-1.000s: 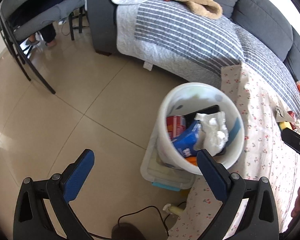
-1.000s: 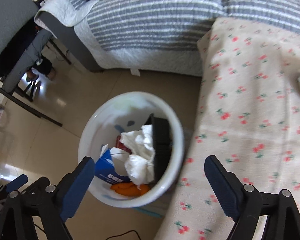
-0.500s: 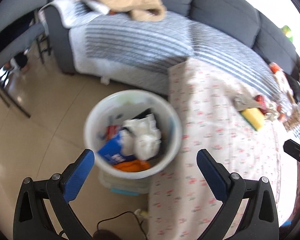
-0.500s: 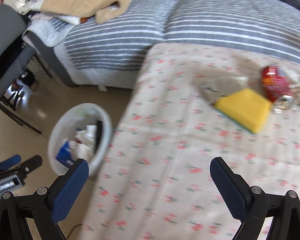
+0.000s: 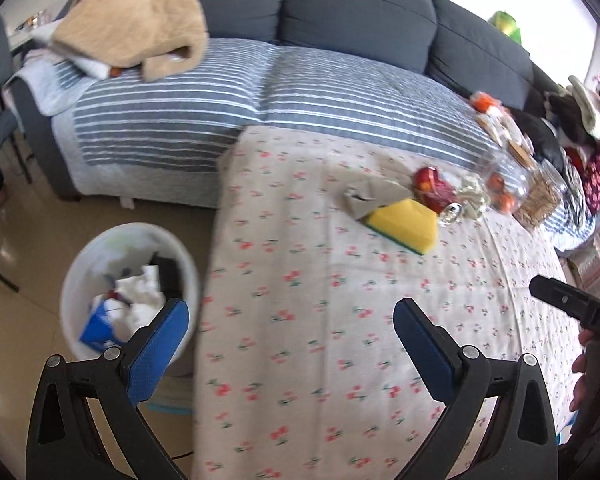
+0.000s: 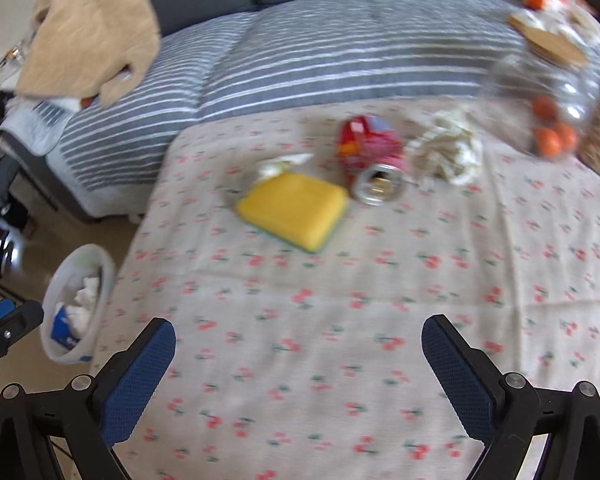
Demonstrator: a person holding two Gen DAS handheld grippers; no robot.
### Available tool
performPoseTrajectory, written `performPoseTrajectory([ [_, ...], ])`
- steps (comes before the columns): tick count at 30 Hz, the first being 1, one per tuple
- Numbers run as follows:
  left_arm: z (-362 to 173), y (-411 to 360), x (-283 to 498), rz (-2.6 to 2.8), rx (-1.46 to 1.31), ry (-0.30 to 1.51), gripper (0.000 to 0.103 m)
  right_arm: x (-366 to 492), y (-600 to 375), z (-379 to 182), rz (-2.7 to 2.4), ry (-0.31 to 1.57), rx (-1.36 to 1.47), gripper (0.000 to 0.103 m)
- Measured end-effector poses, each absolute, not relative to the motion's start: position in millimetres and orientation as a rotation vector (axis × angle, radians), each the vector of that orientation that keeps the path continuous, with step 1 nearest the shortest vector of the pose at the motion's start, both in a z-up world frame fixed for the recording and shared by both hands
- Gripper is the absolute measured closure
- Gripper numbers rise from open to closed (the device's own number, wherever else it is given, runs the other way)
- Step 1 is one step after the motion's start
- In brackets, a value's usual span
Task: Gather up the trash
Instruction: 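Grasp the paper snack bag with the left tool and lift it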
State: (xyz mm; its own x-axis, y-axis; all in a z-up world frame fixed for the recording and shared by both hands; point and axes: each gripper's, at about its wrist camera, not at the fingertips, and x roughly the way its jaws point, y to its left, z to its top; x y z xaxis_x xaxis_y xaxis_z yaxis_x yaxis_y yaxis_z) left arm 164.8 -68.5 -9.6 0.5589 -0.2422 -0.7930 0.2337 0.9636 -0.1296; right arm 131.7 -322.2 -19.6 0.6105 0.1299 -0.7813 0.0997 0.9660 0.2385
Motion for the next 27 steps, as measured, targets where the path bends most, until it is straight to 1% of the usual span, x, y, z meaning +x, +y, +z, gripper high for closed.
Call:
performPoseTrajectory([
  [9,-9,-142,191,-0.341,0.062,0.904,0.0,124,-399,-25,-0.088,0.929,0.321,0.0],
  [13,-26,-166,223,-0.348,0.041,0.952,0.0,121,-431,-33,-0.137,0.949,0.339,0.0],
  [18,-42,-196,262,-0.39,0.098,1.002,0.0,115,-456,-35,-0.166,0.955,0.347,0.0],
  [22,-46,-213,290,-0.373,0.072,1.052,0.0,113,-470,-37,-0.175,0.953,0.361,0.0],
  [27,-54,-226,325,-0.357,0.026,1.128,0.004,112,-485,-38,-0.187,0.952,0.428,0.0],
])
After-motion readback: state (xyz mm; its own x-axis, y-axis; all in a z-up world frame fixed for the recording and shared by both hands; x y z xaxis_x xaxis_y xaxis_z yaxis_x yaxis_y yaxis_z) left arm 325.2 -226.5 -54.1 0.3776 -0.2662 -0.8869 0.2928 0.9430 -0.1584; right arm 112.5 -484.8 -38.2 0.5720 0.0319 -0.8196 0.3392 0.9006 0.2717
